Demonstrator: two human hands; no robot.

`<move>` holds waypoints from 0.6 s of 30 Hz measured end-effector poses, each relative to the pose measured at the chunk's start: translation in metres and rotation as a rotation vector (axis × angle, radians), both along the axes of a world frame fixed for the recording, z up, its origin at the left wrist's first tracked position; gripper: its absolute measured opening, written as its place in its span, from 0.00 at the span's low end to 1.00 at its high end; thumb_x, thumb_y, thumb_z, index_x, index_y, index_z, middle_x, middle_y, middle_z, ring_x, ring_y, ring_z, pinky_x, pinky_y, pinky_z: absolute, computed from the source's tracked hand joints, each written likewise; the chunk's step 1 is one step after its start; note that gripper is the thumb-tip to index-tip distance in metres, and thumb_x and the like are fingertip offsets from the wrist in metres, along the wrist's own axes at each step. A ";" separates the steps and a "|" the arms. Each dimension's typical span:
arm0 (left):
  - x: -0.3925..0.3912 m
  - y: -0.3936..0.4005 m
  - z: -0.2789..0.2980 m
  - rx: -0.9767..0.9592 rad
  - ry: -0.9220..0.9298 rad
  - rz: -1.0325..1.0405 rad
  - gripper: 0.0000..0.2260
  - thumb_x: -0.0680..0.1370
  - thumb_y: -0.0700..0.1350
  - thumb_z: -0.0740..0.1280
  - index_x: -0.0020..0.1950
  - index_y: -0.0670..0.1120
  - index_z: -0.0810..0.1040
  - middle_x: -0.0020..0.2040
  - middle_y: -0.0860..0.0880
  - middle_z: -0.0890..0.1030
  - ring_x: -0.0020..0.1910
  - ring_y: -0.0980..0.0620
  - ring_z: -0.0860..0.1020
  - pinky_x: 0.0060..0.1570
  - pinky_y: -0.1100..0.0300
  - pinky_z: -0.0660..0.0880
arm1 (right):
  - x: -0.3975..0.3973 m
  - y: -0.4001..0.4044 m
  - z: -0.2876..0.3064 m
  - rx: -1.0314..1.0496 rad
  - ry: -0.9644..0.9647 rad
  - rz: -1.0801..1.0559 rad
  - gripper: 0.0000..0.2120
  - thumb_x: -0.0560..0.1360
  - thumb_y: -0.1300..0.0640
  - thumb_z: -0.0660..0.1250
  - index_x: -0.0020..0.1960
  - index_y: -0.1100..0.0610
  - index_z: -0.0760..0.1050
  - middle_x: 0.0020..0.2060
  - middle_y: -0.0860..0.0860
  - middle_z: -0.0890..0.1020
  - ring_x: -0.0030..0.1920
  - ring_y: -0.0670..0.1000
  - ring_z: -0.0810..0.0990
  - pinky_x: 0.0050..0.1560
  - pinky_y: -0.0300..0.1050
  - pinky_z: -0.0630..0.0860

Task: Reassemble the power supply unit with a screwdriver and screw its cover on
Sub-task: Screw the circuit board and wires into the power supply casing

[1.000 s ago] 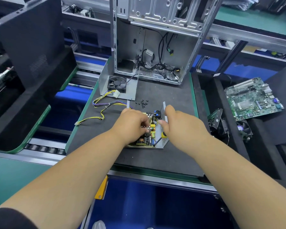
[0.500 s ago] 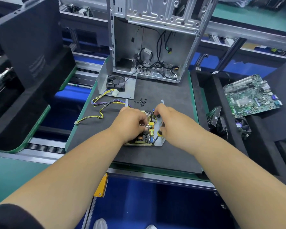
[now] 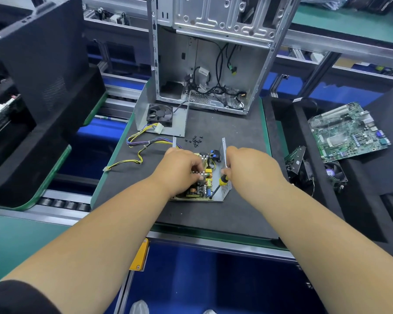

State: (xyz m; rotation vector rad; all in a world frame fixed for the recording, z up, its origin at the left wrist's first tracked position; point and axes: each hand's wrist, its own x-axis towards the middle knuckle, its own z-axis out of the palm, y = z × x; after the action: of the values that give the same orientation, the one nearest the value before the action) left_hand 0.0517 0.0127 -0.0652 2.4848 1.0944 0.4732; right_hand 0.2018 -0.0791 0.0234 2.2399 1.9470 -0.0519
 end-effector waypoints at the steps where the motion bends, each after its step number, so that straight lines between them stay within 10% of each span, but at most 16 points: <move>1: 0.000 0.000 0.000 0.003 0.002 0.000 0.06 0.70 0.51 0.76 0.43 0.53 0.83 0.43 0.55 0.82 0.48 0.53 0.77 0.52 0.62 0.57 | -0.002 0.001 -0.001 -0.010 -0.037 0.018 0.07 0.81 0.56 0.62 0.56 0.57 0.69 0.34 0.48 0.65 0.38 0.56 0.70 0.27 0.44 0.56; 9: 0.000 0.001 -0.001 0.029 0.008 -0.014 0.06 0.71 0.51 0.76 0.45 0.53 0.83 0.44 0.55 0.82 0.49 0.52 0.77 0.51 0.61 0.57 | -0.003 -0.011 0.005 -0.135 0.168 0.157 0.06 0.80 0.59 0.61 0.55 0.58 0.67 0.49 0.54 0.77 0.45 0.58 0.78 0.45 0.53 0.77; 18: 0.000 -0.001 0.002 0.029 0.030 -0.015 0.06 0.71 0.52 0.75 0.45 0.53 0.82 0.44 0.55 0.82 0.49 0.52 0.77 0.53 0.60 0.58 | -0.014 -0.011 -0.008 0.017 0.214 0.113 0.06 0.80 0.55 0.61 0.52 0.54 0.64 0.37 0.51 0.73 0.38 0.57 0.72 0.34 0.48 0.67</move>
State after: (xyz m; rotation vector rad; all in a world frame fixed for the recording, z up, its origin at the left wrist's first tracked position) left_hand 0.0512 0.0118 -0.0635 2.5311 1.0870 0.4523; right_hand 0.1880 -0.0903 0.0155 2.2098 2.1857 -0.2710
